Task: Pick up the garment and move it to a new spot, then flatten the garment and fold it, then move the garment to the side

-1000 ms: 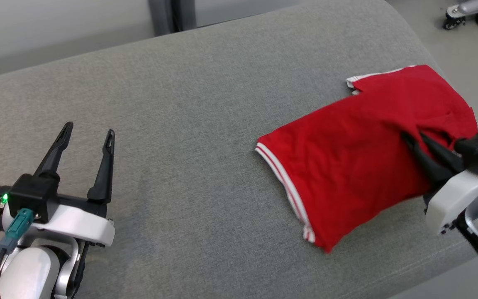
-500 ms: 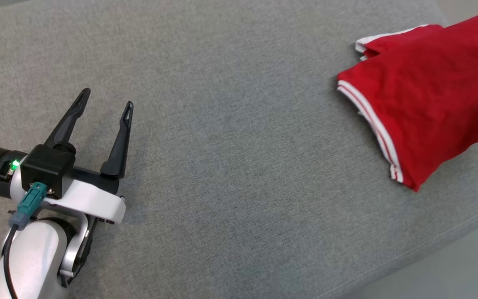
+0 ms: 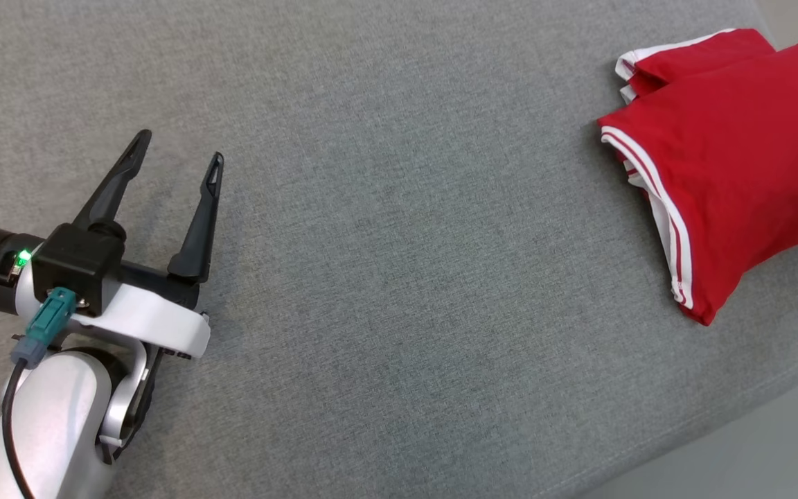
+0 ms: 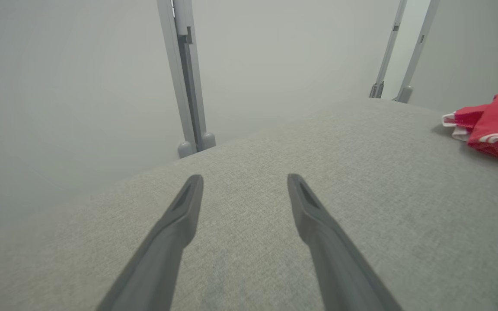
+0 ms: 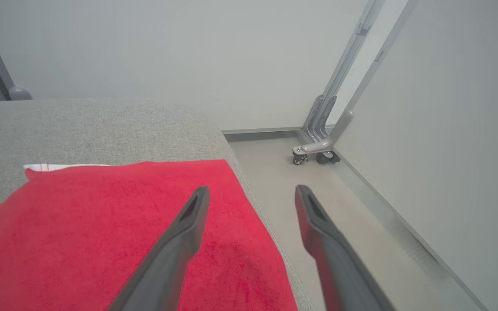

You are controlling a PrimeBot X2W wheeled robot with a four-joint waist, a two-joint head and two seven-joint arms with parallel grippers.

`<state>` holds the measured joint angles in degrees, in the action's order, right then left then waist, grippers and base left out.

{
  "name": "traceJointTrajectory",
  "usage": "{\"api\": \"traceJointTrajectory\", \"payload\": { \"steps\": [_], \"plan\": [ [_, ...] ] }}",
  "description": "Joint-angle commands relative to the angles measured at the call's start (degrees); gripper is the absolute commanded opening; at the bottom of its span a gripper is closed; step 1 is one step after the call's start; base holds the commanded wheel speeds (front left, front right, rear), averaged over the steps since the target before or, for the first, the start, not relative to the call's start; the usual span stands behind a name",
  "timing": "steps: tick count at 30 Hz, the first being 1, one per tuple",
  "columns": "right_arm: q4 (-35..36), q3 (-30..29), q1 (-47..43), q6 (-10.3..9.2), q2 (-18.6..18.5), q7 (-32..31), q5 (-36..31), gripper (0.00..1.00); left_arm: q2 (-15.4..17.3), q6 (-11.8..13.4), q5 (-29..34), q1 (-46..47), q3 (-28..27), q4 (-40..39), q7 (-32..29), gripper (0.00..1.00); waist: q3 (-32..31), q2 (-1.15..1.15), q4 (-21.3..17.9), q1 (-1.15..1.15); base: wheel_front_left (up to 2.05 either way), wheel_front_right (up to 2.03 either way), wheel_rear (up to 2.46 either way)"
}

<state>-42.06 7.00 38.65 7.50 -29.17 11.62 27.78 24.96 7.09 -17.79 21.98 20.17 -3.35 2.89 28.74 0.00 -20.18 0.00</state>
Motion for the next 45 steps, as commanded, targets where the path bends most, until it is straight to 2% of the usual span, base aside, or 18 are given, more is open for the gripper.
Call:
{"api": "traceJointTrajectory", "payload": {
  "steps": [1,6,14,17,23,27,34,45],
  "plan": [
    [0.02,-0.47,-0.58,-0.01,-0.14,0.78,0.17,1.00,0.03,0.14,-0.32,0.24,-0.30,0.07,0.27,1.00,-0.88,0.00,0.42,0.00,0.00,0.00,0.00],
    [5.79,-3.38,-3.68,0.00,2.74,3.26,-1.21,1.00,-1.54,1.42,-2.32,-2.22,-1.42,0.76,2.41,1.00,-4.59,0.00,1.88,0.00,0.00,0.00,0.00],
    [22.02,-7.73,-12.37,-0.01,9.58,3.55,-7.04,1.00,-3.64,3.71,-5.24,-7.04,-3.47,2.07,6.17,1.00,-10.89,0.00,6.51,0.00,0.00,0.00,0.00],
    [29.95,-9.09,-17.24,0.00,13.30,1.12,-9.94,1.00,-4.45,4.76,-6.63,-9.59,-4.85,2.22,7.76,1.00,-13.18,0.00,9.49,0.00,0.00,0.00,0.00],
    [38.48,-9.73,-23.44,0.00,18.25,-3.58,-13.23,1.00,-4.74,5.82,-8.21,-12.60,-7.37,1.97,9.99,1.00,-16.52,0.00,13.88,0.00,0.00,0.00,0.00],
    [41.43,-9.02,-26.38,-0.01,20.47,-6.06,-14.73,1.00,-4.21,5.19,-8.83,-14.26,-8.86,2.68,10.86,1.00,-18.43,0.00,15.98,0.00,0.00,0.00,0.00],
    [43.05,-8.48,-30.76,0.00,22.29,-8.74,-16.84,1.00,-2.81,3.40,-9.95,-17.19,-9.62,3.96,11.44,1.00,-22.04,0.00,18.74,0.00,0.00,0.00,0.00],
    [44.19,-9.01,-36.65,0.00,23.73,-11.15,-18.24,1.00,-1.90,1.69,-10.54,-20.57,-8.57,5.15,11.27,1.00,-25.91,0.00,19.45,0.00,0.00,0.00,0.00]
  ]
}}
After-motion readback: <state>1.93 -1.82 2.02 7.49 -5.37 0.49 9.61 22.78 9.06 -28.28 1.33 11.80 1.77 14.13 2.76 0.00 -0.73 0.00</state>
